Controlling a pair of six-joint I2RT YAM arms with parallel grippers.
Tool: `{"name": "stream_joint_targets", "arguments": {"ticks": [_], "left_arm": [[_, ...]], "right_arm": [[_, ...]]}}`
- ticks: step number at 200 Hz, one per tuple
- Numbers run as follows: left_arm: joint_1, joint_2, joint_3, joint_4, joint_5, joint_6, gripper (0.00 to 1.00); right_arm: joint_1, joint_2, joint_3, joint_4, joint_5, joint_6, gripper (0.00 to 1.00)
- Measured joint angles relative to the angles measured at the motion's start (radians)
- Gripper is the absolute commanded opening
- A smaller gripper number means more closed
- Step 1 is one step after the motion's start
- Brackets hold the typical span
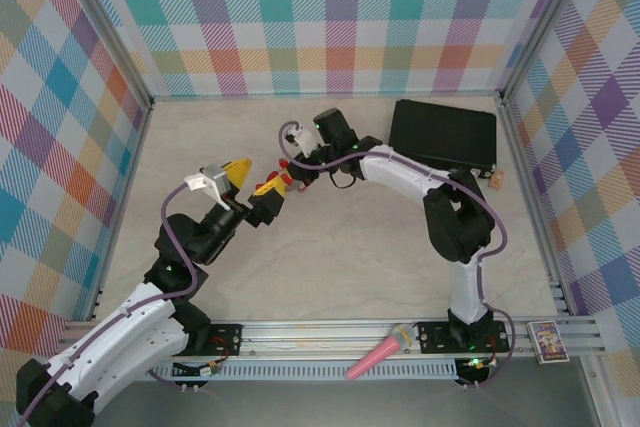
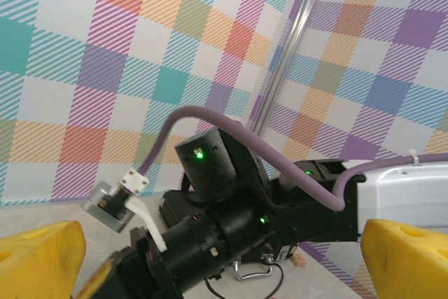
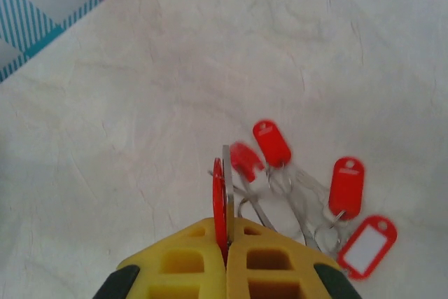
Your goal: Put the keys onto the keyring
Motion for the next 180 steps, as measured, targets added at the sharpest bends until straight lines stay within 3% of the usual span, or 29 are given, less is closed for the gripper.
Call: {"name": "stream_joint_targets", "arguments": {"ticks": [71,180], "left_arm": [[0.000,0.000,-0.001,0.000,0.000,0.000,1.00],[0.000,-0.021,-0.007,-0.019,-0.001,0.000,1.00]], "right_arm": [[0.007,-0.180,-0.219,0.022,0.024,-0.012,0.00],[0.127,-0.251,-0.422,-0.008,0.095,-0.019,0.00]]}}
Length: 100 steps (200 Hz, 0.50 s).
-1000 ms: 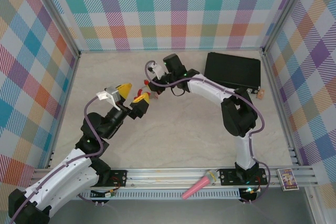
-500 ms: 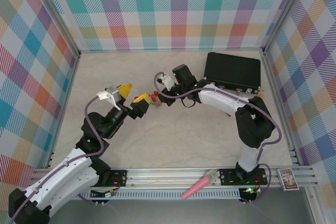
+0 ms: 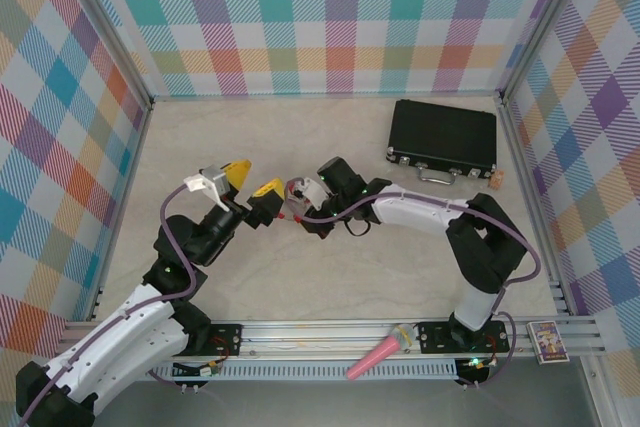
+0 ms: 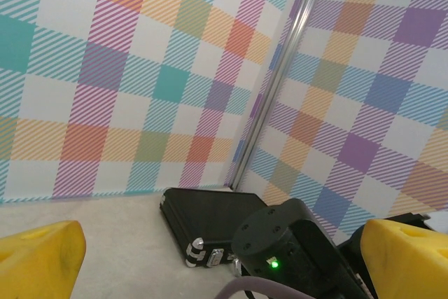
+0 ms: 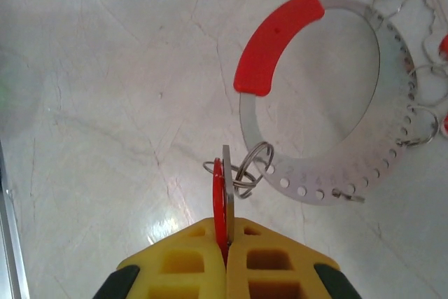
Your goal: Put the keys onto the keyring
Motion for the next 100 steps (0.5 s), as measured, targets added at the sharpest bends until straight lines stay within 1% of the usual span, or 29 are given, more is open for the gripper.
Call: {"name": "stream_joint_targets", "arguments": {"ticks": [56,100], "left_arm": [[0.000,-0.016,-0.009,-0.007,-0.002,0.000,1.00],[0.000,-0.011,-0.015,-0.006,-0.002,-0.001,1.00]], "right_arm": [[0.000,-0.025,-0.031,-0.108,0.077,0.007,0.00],[0.000,-0.025,-0.061,-0.208,0.121,0.041,0.00]]}}
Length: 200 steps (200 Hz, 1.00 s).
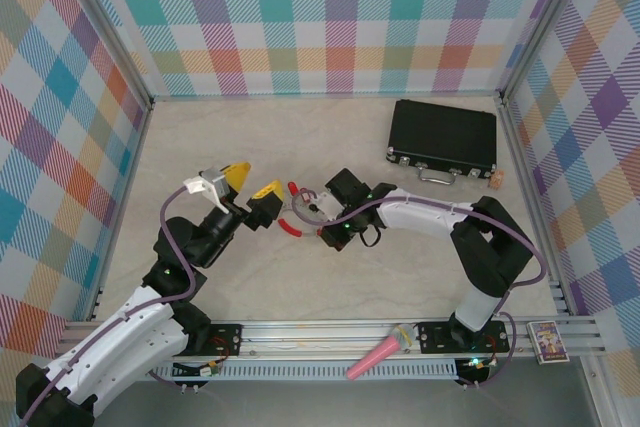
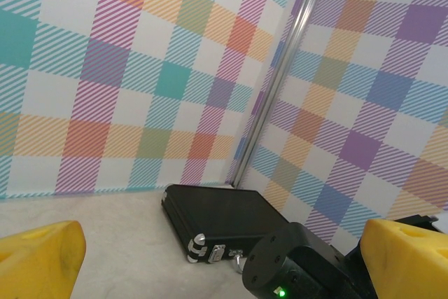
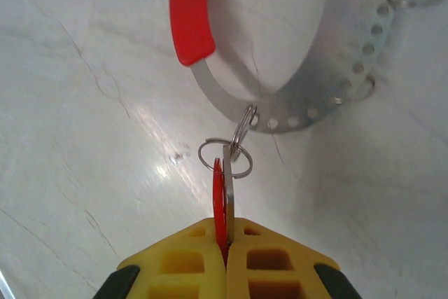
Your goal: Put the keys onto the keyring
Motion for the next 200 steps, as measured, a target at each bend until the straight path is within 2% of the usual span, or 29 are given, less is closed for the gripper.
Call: {"name": "stream_joint_targets", "arguments": {"ticks": [140,166,200], "left_arm": [[0.000,0.008,-0.012,0.000,0.000,-0.003,1.00],[0.000,0.008,-0.012,0.000,0.000,-0.003,1.00],[0.000,0.008,-0.012,0.000,0.000,-0.003,1.00]], "right_arm": [[-0.022,-0.013,-0.110,-0.072,0.071,0.131,0.12],[-0.031,-0.021,-0.119,-0.075,0.076,0.158,0.23],[-0.039,-0.045,-0.132,-0.090,0.088,0.194,0.29]]}}
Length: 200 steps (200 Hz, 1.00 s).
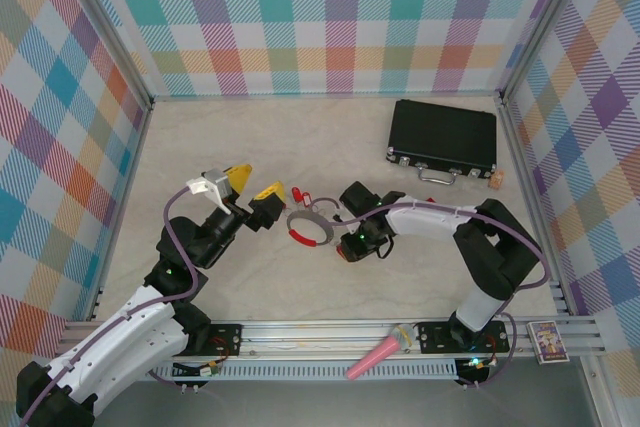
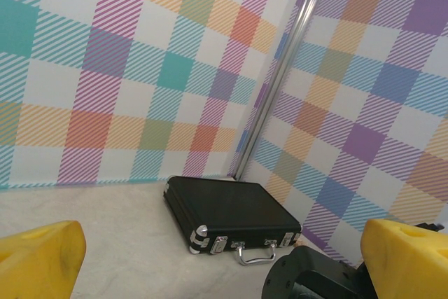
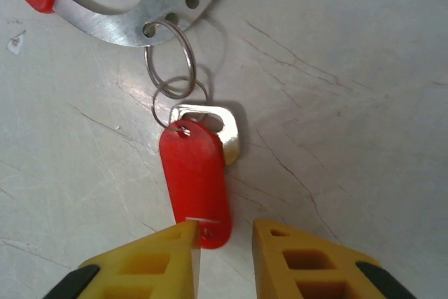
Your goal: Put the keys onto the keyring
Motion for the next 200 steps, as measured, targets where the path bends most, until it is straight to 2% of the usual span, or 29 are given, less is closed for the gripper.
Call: {"name": "stream_joint_targets", "arguments": {"ticks": [36,67,112,153,200], "left_arm": [[0.000,0.000,0.000,0.000,0.000,0.000,1.00],[0.000,0.009,0.000,-0.001,-0.001,0.000,1.00],[0.000,0.075,0.033,-0.099,-0.040,-0.009,1.00],[0.001,0.230,0.146,-0.248,-0.101,-0.055,1.00],[0.012,0.422,0.318,-0.437,-0.206,-0.091,1.00]], "right_arm": [[-0.013,-0.060,-0.031,-0.026,0.030,0.034,0.31],[-0.022,-0.135,-0.055,-0.031,0.067,0.058,0.43],[-0.033,-0.371,-0.145,0.045,0.149,0.083,0.72],[-0.055,-0.635,-0.252,0.173,0.320,0.086,1.00],[-0.124,-0.795,-0.358,0.344,0.571,0.051,0.99]]}}
